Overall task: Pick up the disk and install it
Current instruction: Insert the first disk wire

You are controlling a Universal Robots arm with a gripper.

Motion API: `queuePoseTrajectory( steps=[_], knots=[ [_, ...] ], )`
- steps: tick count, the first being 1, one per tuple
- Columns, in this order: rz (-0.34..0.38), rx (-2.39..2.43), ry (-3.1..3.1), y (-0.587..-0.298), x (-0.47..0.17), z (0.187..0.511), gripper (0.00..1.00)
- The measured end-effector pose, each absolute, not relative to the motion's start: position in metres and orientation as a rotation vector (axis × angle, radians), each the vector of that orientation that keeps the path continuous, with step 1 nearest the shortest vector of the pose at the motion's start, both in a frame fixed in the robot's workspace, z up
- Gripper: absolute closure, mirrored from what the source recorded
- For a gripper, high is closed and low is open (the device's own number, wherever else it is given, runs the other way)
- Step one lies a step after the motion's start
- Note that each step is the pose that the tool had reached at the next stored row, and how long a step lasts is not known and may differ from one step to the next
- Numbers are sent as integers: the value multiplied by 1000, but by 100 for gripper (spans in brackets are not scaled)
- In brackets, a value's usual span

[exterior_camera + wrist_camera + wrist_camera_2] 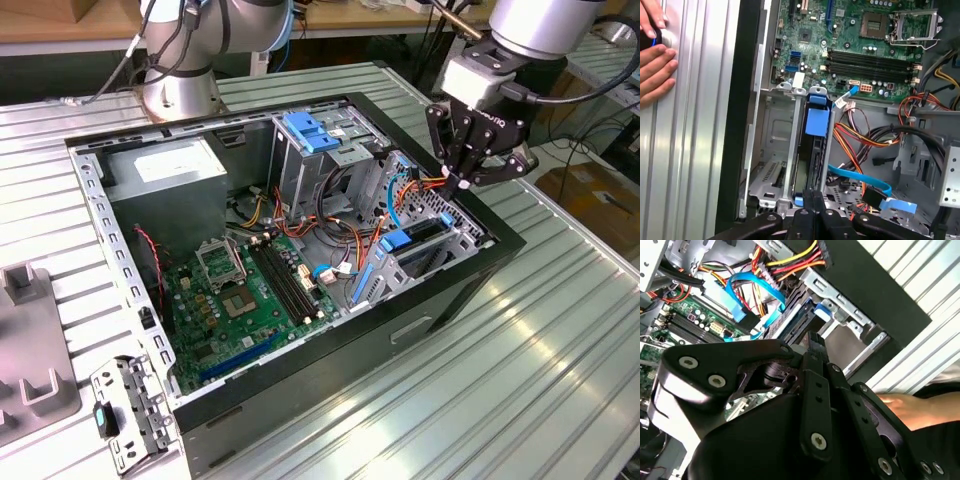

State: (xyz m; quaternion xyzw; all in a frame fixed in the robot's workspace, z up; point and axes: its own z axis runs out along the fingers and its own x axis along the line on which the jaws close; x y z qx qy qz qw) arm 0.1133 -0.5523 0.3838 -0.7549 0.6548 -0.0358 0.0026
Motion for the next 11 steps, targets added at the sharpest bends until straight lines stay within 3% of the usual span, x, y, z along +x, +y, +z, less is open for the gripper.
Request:
queuePoseTrajectory(
  steps=[11],
  knots=[
    [-112, -2460, 1938, -544, 132, 384, 89]
  ],
)
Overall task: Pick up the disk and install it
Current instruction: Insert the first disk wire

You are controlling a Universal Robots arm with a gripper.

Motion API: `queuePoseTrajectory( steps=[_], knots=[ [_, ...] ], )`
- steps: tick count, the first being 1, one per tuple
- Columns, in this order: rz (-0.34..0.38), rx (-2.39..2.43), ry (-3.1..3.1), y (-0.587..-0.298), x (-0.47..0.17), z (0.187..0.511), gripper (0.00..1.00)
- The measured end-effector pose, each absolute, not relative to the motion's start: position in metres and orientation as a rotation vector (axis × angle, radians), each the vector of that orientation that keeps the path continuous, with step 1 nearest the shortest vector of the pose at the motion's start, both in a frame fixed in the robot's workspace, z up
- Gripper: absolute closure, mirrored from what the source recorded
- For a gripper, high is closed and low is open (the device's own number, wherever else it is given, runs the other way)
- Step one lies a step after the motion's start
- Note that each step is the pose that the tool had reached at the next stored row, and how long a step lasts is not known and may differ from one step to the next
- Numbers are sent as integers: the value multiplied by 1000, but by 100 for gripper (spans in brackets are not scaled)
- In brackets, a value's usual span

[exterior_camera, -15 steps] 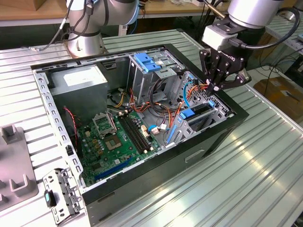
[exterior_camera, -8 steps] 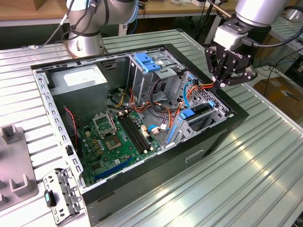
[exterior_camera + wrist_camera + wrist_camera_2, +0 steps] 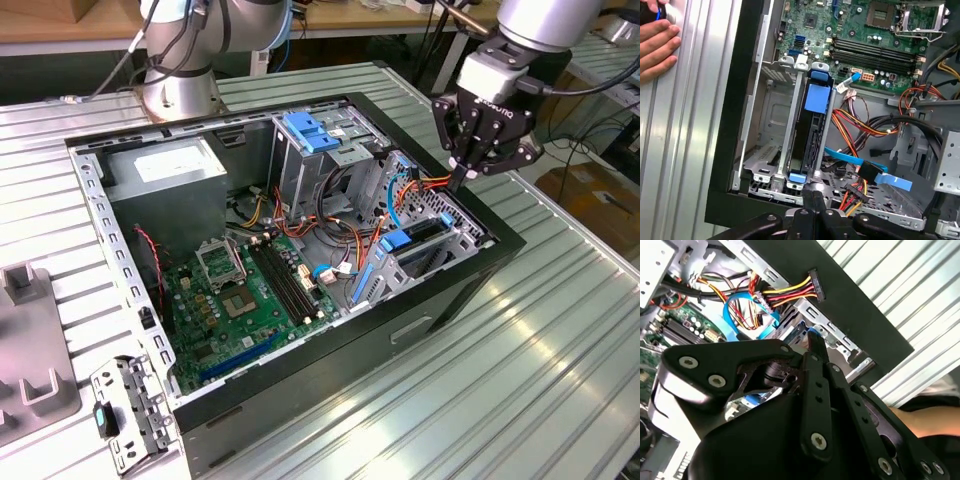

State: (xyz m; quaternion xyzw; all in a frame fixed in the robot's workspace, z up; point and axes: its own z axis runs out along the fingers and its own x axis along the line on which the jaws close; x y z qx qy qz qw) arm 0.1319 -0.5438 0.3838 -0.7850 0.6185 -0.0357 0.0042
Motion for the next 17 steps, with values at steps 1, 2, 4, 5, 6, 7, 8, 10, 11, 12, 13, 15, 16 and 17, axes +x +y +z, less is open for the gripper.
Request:
queuePoseTrajectory(
  steps=[1, 2, 4, 5, 6, 7, 8, 10, 11, 12, 13, 15, 16, 17],
  knots=[
    [-112, -2482, 1908, -544, 132, 384, 89],
    [-111, -2500, 1882, -544, 132, 384, 89],
    [-111, -2524, 1848, -544, 134, 384, 89],
    [-111, -2527, 1844, -542, 136, 384, 89],
    [-113, -2530, 1844, -540, 138, 384, 89],
    [-114, -2531, 1842, -539, 140, 384, 89],
    [-114, -2532, 1841, -538, 142, 384, 89],
    [-115, -2535, 1839, -536, 145, 384, 89],
    [-115, -2536, 1837, -535, 147, 384, 89],
    [-115, -2536, 1837, -535, 147, 384, 89],
    [-115, -2537, 1835, -535, 147, 384, 89],
    [-115, -2538, 1833, -535, 147, 384, 89],
    [-115, -2539, 1833, -535, 147, 384, 89],
    [-115, -2539, 1833, -535, 147, 384, 89]
  ],
)
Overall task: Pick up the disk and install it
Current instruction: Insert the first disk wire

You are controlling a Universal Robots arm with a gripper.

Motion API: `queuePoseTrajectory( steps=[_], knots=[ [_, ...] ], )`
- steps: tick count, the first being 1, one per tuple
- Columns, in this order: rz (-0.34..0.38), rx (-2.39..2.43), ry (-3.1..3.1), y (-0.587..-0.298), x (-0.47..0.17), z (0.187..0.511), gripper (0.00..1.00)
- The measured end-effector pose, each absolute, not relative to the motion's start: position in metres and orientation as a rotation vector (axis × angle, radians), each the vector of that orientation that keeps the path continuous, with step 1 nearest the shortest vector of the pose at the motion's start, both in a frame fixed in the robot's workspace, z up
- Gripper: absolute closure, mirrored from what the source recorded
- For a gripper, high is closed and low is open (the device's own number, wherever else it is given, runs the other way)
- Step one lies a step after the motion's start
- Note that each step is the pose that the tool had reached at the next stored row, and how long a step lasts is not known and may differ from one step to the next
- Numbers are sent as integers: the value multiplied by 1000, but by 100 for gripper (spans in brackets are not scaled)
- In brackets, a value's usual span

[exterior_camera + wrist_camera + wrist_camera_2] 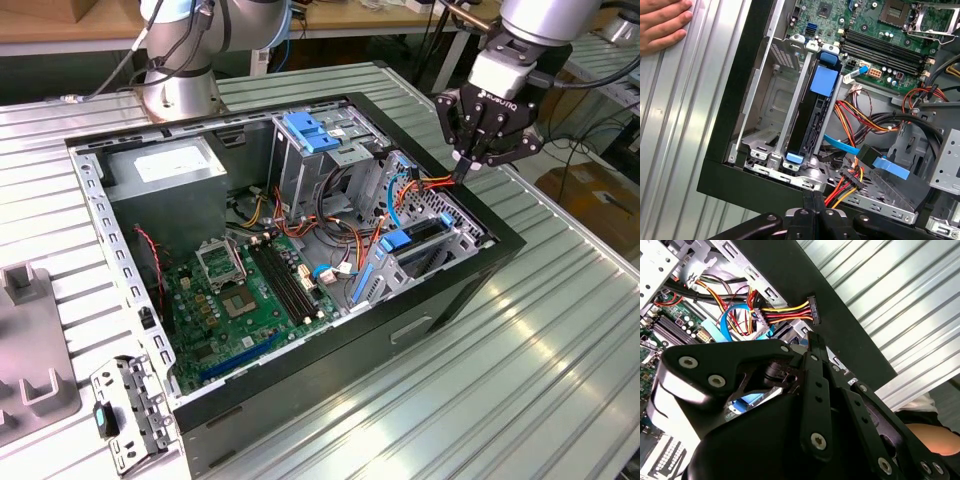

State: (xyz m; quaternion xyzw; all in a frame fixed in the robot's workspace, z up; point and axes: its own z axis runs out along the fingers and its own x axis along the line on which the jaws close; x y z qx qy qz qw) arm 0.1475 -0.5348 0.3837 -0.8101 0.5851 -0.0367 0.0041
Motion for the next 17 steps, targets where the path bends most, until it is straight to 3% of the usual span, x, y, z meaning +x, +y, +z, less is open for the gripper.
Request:
queuePoseTrajectory(
  steps=[17],
  knots=[
    [-115, -2581, 1770, -535, 148, 384, 89]
  ],
)
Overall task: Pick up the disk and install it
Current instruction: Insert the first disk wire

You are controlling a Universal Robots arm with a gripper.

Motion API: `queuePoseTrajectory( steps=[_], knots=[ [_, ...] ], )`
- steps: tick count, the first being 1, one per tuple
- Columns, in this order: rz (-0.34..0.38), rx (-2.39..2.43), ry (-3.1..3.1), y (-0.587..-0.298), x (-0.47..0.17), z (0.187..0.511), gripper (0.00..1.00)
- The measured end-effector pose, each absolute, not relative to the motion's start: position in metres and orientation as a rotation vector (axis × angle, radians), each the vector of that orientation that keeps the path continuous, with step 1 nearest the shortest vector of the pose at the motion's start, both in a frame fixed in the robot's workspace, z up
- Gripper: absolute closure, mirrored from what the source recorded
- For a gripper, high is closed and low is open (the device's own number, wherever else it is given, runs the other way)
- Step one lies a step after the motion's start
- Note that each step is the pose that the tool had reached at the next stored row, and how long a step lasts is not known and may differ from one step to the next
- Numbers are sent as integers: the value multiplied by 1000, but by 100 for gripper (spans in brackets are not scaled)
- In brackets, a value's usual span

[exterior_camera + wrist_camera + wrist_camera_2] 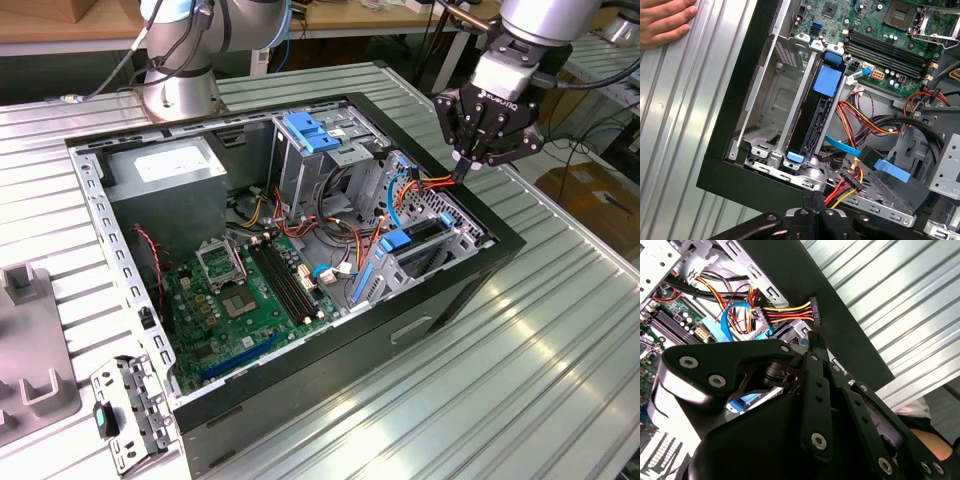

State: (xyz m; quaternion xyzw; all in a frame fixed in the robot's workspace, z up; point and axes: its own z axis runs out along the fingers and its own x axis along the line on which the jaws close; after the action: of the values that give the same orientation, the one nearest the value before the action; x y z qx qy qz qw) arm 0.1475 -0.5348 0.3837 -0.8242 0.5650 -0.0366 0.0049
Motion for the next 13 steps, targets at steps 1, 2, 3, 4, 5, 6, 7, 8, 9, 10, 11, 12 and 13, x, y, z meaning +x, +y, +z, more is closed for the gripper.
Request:
queuePoseTrajectory(
  steps=[1, 2, 3, 4, 5, 6, 7, 8, 9, 10, 11, 12, 13],
  knots=[
    [-114, -2597, 1744, -535, 148, 384, 89],
    [-114, -2613, 1720, -535, 148, 384, 89],
    [-114, -2624, 1703, -535, 148, 384, 89],
    [-114, -2626, 1699, -535, 148, 384, 89],
    [-114, -2626, 1699, -535, 148, 384, 89],
    [-114, -2626, 1699, -535, 148, 384, 89],
    [-114, -2626, 1698, -535, 148, 384, 89],
    [-114, -2626, 1698, -535, 148, 384, 89],
    [-114, -2626, 1698, -535, 148, 384, 89],
    [-114, -2627, 1698, -535, 148, 384, 89],
    [-114, -2627, 1698, -535, 148, 384, 89],
    [-114, -2627, 1698, -535, 148, 384, 89],
    [-114, -2627, 1698, -535, 148, 384, 89]
  ],
)
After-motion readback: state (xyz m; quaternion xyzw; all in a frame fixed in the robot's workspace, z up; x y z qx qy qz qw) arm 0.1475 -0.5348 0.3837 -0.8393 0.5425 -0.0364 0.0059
